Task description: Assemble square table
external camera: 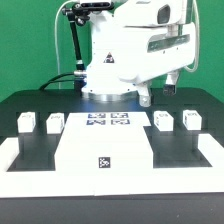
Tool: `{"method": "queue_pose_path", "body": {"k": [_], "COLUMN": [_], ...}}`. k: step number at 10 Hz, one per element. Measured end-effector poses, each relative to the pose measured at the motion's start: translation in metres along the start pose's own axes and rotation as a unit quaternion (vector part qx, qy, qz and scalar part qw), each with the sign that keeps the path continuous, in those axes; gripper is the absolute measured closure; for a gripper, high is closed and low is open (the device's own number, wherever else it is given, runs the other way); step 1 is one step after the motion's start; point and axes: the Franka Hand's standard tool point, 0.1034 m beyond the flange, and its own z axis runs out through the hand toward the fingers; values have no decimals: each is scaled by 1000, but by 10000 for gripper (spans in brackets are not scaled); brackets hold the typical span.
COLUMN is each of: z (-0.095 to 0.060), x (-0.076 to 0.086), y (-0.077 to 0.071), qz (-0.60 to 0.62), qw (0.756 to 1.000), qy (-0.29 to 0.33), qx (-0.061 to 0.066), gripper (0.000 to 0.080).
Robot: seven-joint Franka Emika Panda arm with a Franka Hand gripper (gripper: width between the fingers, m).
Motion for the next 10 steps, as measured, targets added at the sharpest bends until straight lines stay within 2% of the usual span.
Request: {"method": "queue_pose_path", "body": {"k": [7, 8, 10], "z": [1, 5, 19], "x": [-1, -4, -17], "y": [0, -1, -9], "qz": [-18, -70, -141], "qw": [1000, 998, 990], "qy": [1, 6, 1], "qx": [-2, -7, -5], "gripper": [150, 150, 150]}}
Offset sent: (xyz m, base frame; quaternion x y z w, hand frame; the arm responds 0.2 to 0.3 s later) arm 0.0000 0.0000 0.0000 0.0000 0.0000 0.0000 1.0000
